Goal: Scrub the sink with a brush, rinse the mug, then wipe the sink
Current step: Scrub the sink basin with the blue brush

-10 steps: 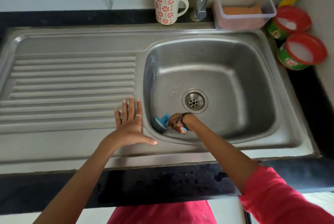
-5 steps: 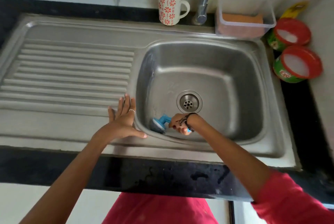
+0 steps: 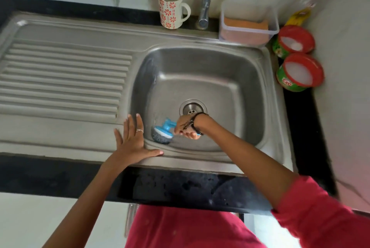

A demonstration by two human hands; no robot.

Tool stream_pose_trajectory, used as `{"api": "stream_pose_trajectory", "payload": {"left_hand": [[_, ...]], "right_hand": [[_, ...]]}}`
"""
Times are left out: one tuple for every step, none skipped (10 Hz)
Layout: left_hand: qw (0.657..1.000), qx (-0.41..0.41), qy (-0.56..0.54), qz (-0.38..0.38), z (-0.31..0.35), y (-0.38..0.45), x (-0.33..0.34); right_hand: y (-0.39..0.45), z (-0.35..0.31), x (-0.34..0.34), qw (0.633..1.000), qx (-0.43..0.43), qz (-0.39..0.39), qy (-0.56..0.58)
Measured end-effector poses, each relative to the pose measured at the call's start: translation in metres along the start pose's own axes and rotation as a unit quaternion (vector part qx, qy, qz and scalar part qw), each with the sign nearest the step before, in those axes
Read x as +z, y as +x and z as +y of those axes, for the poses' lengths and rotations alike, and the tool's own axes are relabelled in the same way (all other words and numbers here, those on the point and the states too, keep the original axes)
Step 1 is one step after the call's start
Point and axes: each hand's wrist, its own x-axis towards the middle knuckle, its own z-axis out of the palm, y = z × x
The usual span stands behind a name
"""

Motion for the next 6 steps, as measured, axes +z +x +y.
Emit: {"api": "stream_pose_trajectory", "payload": {"left_hand": [[1.0, -0.001, -0.008, -0.001, 0.002, 0.001, 0.001], [1.0, -0.003, -0.006, -0.002, 0.003, 0.001, 0.002], [1.0, -0.008, 0.003, 0.0, 0.004, 0.001, 0.003], [1.0, -0.012, 0.016, 0.004, 0.005, 0.001, 0.004], [1.0, -0.012, 0.027, 0.005, 0.007, 0.0, 0.003], [0.995, 0.031, 0.089, -0.031, 0.008, -0.002, 0.004]], "right_hand": [[-0.045, 0.037, -0.014, 0.995, 0.082, -0.055, 0.022], [-0.053, 0.065, -0.017, 0.993, 0.116, -0.014, 0.023], [-0.039, 0.042, -0.01, 0.998, 0.059, -0.019, -0.005], [-0.028, 0.018, 0.005, 1.0, 0.003, 0.007, -0.002], [-0.033, 0.029, 0.007, 0.999, -0.021, 0.047, -0.01], [-0.038, 0.079, -0.012, 0.993, 0.045, 0.067, -0.082]]}}
